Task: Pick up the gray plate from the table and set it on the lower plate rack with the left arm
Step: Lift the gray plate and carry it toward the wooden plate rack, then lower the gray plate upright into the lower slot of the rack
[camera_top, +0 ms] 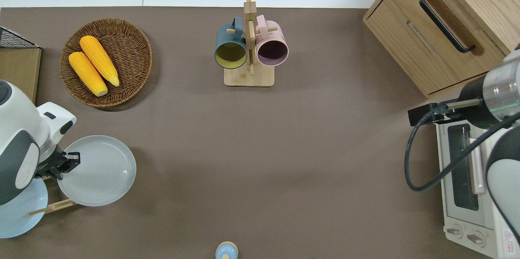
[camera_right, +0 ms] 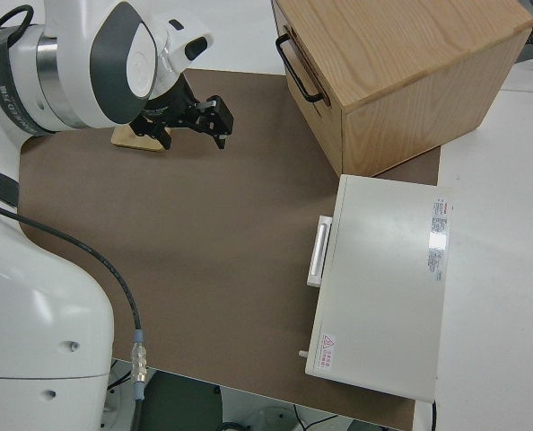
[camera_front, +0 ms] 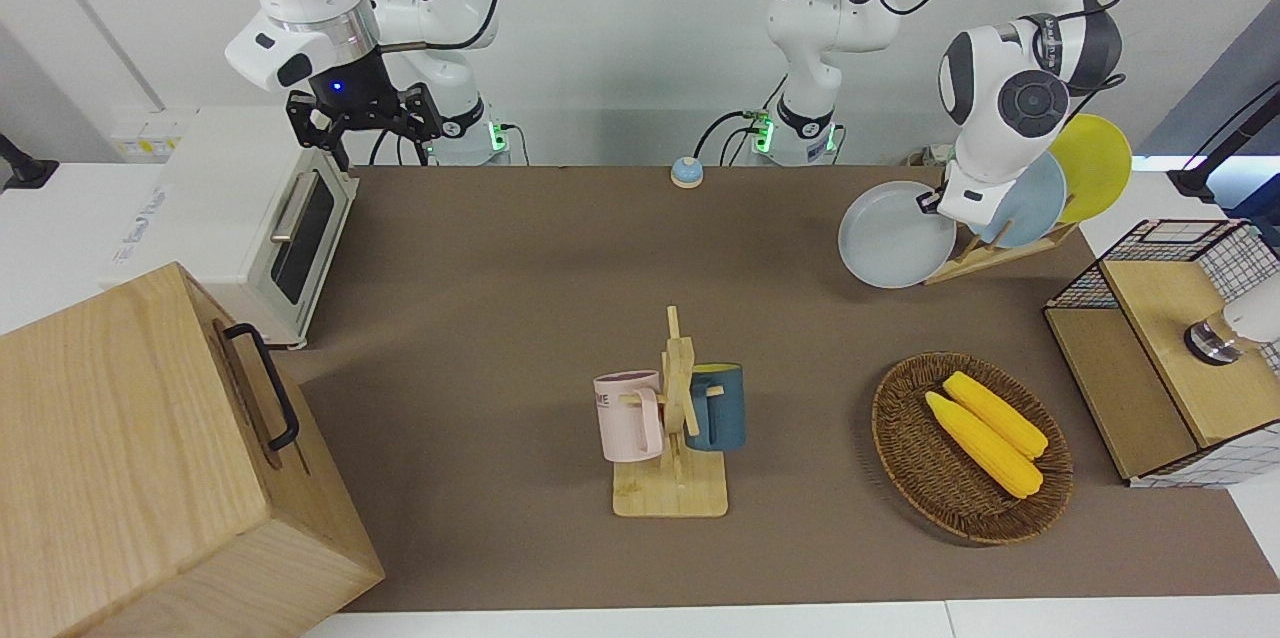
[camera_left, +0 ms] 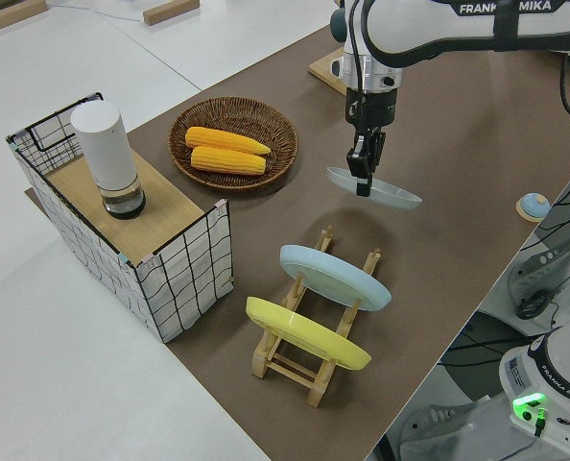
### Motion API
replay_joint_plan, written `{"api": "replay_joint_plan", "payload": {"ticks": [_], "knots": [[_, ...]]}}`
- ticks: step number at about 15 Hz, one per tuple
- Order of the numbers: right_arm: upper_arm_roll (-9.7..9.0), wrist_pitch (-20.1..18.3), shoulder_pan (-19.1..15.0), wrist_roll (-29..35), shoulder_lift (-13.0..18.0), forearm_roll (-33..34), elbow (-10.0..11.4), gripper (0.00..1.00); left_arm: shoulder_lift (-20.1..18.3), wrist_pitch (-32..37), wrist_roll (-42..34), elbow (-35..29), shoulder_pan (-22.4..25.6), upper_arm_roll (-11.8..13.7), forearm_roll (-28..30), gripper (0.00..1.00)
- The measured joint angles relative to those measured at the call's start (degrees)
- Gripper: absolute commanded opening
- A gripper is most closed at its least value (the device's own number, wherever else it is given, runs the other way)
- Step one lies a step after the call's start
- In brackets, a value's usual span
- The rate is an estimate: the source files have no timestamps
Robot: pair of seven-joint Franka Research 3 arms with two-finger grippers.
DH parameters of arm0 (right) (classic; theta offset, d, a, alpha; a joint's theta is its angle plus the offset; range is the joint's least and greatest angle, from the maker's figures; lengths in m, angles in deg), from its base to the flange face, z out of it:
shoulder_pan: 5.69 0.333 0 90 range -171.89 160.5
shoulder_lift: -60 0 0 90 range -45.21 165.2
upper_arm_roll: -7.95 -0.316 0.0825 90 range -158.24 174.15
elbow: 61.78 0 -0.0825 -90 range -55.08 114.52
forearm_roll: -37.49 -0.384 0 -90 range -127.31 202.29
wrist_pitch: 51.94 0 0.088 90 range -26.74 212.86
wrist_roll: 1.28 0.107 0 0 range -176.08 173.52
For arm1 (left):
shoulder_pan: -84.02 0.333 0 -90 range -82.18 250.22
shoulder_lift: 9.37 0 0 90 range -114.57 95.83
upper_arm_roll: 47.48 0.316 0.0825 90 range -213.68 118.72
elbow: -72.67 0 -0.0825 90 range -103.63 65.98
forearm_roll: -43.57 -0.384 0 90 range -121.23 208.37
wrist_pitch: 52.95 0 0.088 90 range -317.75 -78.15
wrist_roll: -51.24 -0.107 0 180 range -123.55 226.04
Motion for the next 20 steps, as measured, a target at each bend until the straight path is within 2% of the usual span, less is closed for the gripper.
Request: {"api": "replay_joint_plan", "payload": {"ticks": [5,9,20], "knots": [[0.00,0.0,0.0,0.0,0.0,0.0,0.0,0.983,0.0,8.5,0.4,1.9,0.0,-3.2,-13.9,0.00],[0.00,0.0,0.0,0.0,0.0,0.0,0.0,0.983,0.2,10.7,2.7,1.9,-0.1,-4.7,-21.1,0.00],[0.00,0.0,0.0,0.0,0.0,0.0,0.0,0.983,4.4,12.2,11.3,1.6,-0.1,-5.6,-26.2,0.00]]}}
